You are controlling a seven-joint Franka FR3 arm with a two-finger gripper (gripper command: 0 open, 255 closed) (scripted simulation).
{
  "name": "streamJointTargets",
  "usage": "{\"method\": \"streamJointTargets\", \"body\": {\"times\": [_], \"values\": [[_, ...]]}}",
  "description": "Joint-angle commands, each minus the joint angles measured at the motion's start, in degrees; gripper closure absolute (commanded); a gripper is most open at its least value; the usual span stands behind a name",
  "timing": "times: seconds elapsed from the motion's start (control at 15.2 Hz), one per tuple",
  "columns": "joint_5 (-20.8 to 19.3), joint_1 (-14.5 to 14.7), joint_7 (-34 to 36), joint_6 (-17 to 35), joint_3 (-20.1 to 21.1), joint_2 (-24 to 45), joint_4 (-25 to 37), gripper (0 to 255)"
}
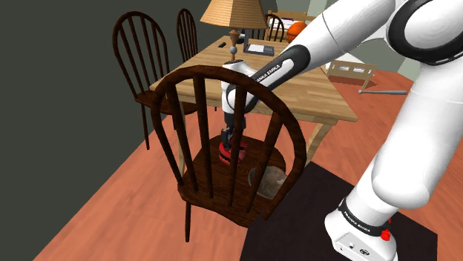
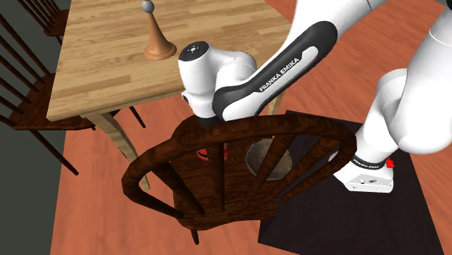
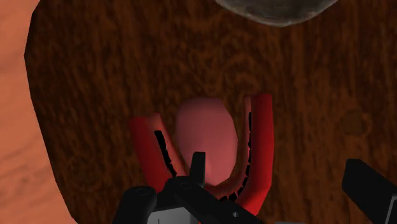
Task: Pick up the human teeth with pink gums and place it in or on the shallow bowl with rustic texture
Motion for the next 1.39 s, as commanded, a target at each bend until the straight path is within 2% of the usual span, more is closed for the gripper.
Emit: {"method": "streamJointTargets", "body": {"times": [0.0,0.13,0.66,1.12,1.19,1.32], "values": [[-0.95,0.45,0.99,2.05,0.06,4.74,2.72,0],[-1.66,0.87,1.62,3.20,-0.04,8.25,5.08,0],[-2.71,1.15,2.33,8.45,-0.55,12.27,3.79,0],[-2.71,1.15,2.33,8.44,-0.55,12.28,3.81,0],[-2.71,1.15,2.33,8.44,-0.55,12.28,3.81,255],[-2.71,1.15,2.33,8.44,-0.55,12.28,3.81,255]]}}
